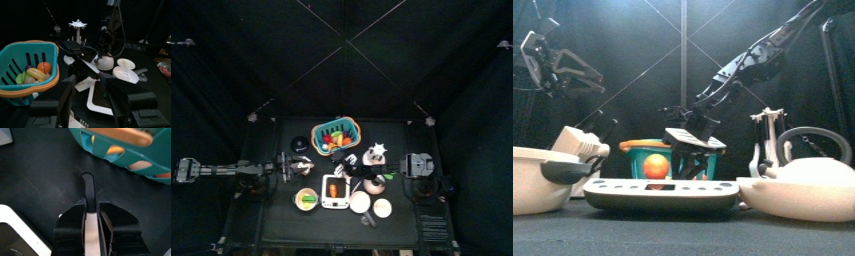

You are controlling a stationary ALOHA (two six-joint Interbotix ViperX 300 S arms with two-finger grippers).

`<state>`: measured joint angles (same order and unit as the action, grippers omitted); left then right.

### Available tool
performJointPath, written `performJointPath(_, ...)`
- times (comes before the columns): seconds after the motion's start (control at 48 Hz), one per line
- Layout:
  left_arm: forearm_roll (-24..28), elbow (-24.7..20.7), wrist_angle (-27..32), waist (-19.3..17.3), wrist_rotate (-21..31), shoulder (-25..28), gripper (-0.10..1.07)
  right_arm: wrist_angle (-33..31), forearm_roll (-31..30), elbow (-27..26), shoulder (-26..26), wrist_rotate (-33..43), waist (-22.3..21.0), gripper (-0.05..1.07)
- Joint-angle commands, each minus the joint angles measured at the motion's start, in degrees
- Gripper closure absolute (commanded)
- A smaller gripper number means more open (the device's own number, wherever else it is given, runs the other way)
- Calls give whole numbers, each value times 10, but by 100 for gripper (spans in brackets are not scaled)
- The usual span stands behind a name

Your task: Grab knife with other hand

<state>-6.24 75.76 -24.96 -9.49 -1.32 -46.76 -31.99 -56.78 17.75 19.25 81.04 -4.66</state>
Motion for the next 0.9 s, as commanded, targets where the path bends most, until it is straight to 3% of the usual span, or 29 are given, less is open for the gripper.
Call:
performJointPath(0.0,0,-8,-2,-2,0,2,16,-2,-7,-19,-33,1,3,55)
performJointPath(0.104,-7,-16,-1,3,4,2,16,-2,-55,-30,-53,1,33,55)
performJointPath(0.188,-43,-34,26,9,4,3,15,-2,-99,-33,-71,1,52,55)
performJointPath(0.396,-170,-79,116,19,5,3,15,-16,-149,-36,-77,0,67,55)
performJointPath(0.5,-281,-99,137,40,7,4,15,-18,-212,-51,-83,0,78,55)
performJointPath(0.562,-320,-99,137,41,8,4,15,-18,-256,-61,-82,0,86,55)
performJointPath(0.646,-332,-102,137,41,8,11,15,-25,-302,-71,-80,0,98,55)
performJointPath(0.875,-338,-121,131,39,8,77,16,-26,-311,-89,-66,0,102,55)
